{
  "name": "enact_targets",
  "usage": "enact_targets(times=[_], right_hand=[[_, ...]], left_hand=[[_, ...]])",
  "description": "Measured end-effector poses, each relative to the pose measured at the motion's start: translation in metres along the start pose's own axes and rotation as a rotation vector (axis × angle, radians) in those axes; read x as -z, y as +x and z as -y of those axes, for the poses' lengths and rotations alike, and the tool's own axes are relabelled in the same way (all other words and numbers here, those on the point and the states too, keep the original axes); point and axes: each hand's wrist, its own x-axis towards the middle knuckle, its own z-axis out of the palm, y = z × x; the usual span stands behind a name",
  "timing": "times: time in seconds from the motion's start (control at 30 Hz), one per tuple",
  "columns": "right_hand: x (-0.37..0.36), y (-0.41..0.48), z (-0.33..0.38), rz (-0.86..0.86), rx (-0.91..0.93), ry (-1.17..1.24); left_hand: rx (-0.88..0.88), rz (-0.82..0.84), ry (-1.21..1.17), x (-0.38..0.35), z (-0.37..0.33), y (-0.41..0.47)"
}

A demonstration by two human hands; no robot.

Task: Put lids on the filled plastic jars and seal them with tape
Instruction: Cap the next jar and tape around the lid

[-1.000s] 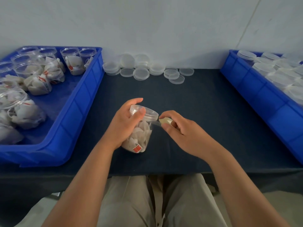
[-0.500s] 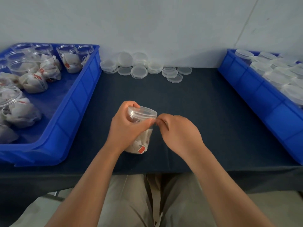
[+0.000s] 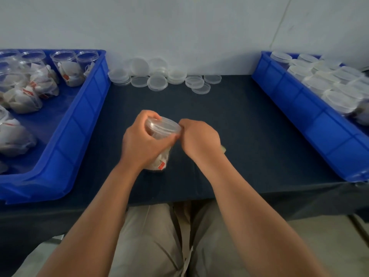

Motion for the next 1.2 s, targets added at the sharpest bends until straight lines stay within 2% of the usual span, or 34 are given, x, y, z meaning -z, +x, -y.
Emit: enact_targets(times=[0.07, 0.13, 0.2, 0.3, 0.4, 0.47, 0.6, 0.67, 0.73, 0.8, 1.0, 1.2], right_hand=[[-0.002, 0.01, -0.015, -0.011, -0.042, -0.034], [-0.008, 0.019, -0.032, -0.055, -0.039, -0.024], [-0.016, 0.019, -0.043, -0.121, 0.04, -0.042], [-0.037, 0.01, -0.051, -0.118, 0.202, -0.036], [-0.057, -0.005, -0.059, -0.147, 0.304, -0.05], [-0.065, -0.011, -0.063, -0.215, 0.317, -0.058], [-0.067, -0.016, -0.065, -0.188, 0.289, -0.07], [-0.059, -0.02, -0.058, -0.174, 0.241, 0.234], [-0.05, -0.022, -0.044, -0.094, 0.2, 0.731], [-0.045, -0.023, -0.026, -0.02, 0.234, 0.985], [-0.056, -0.024, -0.01, 0.069, 0.279, 1.308], [-0.058, -0.024, -0.015, 0.019, 0.23, 1.37]], left_hand=[[-0.049, 0.074, -0.062, -0.01, -0.001, -0.018], [-0.055, 0.044, -0.128, -0.014, 0.003, -0.033], [0.004, 0.009, -0.227, -0.012, 0.008, -0.03], [0.115, 0.049, -0.324, -0.003, 0.014, -0.012], [0.123, 0.079, -0.383, -0.001, 0.019, -0.005], [0.124, 0.082, -0.395, -0.001, 0.021, -0.005], [0.122, 0.108, -0.391, 0.001, 0.023, -0.004], [0.121, 0.135, -0.4, 0.001, 0.024, -0.003], [0.121, 0.146, -0.409, 0.001, 0.025, -0.003], [0.137, 0.149, -0.457, 0.001, 0.026, -0.005], [0.151, 0.162, -0.544, -0.006, 0.022, -0.01], [0.12, 0.189, -0.492, -0.008, 0.024, -0.007]])
